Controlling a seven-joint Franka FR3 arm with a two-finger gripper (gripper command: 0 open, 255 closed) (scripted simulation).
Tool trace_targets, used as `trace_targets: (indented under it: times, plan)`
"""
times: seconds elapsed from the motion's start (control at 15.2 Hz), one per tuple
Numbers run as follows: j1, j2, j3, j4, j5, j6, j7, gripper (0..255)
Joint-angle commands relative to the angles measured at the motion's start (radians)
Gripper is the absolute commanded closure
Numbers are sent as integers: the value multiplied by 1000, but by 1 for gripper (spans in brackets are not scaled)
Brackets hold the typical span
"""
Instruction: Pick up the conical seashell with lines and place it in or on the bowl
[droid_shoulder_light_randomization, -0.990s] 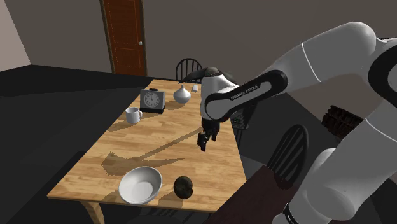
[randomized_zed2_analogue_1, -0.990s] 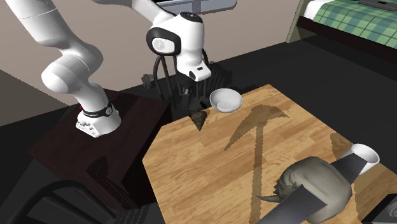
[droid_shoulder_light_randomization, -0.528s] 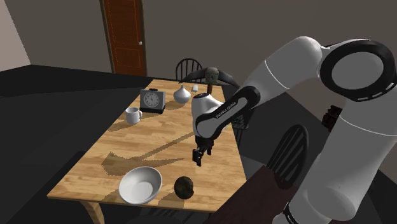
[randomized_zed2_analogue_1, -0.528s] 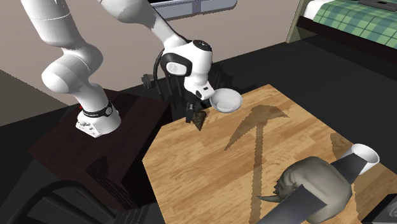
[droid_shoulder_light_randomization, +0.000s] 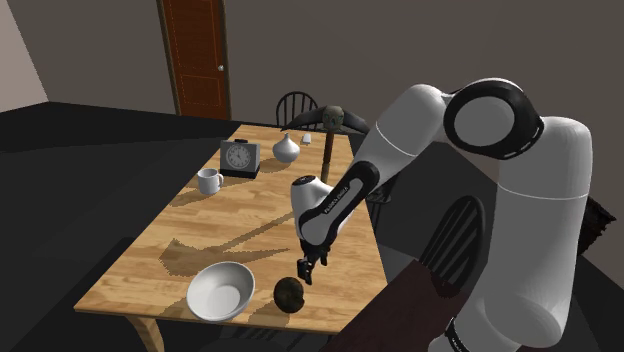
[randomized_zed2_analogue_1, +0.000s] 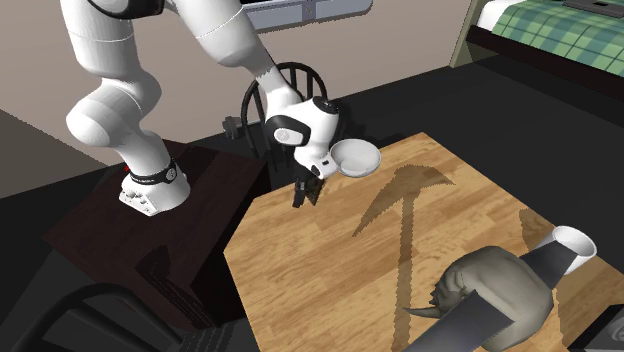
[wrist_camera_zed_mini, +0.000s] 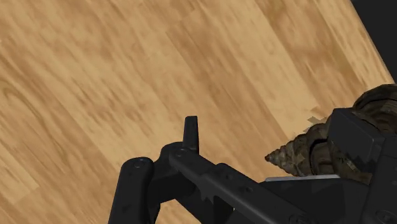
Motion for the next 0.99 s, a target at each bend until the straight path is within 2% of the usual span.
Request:
trace_targets:
  times: [0.0, 0.26, 0.73, 0.79, 0.92]
  plan:
    - [1, 25, -4, -5, -7, 29, 3, 0]
    - [4, 66, -12, -12, -20, 76, 12, 0]
    - [4, 66, -12, -11, -20, 76, 12, 0]
    - [4, 66, -12, -11, -20, 76, 12, 255]
    - [4, 66, -12, -11, -20, 76, 12, 255]
